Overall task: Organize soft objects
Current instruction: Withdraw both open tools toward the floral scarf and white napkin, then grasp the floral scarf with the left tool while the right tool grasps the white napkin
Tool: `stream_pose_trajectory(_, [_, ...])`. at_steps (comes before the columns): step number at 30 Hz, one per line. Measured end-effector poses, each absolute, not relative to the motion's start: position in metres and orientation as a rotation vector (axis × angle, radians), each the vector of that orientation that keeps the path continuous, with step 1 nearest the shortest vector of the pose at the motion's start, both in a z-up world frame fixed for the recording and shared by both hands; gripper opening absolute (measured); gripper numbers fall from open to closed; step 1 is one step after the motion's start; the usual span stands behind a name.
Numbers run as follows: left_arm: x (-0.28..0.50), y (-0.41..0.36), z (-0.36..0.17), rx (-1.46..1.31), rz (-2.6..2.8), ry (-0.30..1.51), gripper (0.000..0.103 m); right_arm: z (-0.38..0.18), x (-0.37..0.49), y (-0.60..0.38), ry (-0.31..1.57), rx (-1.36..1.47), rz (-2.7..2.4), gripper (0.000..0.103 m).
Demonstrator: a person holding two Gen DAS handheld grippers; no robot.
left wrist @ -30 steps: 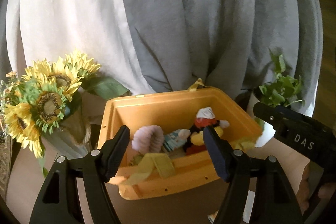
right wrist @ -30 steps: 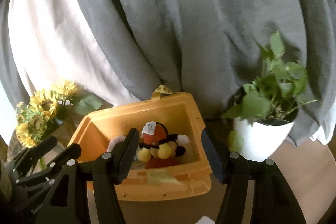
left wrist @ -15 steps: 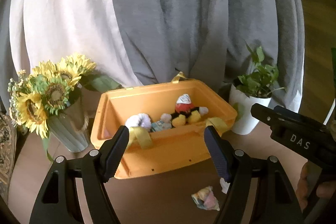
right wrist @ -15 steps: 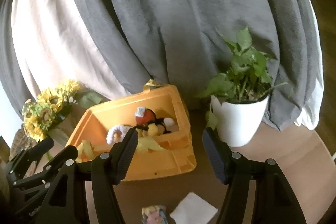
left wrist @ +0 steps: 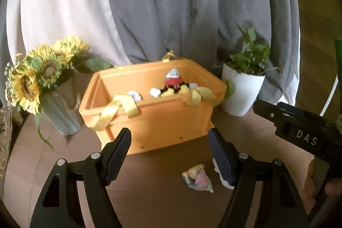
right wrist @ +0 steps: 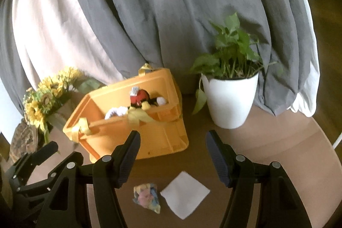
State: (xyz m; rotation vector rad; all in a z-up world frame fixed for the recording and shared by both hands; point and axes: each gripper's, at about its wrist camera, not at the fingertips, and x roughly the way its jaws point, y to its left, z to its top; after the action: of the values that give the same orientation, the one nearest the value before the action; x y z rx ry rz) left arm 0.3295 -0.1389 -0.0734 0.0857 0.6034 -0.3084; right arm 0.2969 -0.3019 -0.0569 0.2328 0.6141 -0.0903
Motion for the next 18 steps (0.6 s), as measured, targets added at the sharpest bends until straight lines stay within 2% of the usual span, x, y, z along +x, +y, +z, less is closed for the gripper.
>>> stream_pose_trajectory(18, [0.33,-0.156,-0.136,0.153,-0.398,0.742,0.074,-0.121,0.286,-0.308,0.795,0.237,-0.107,0.065])
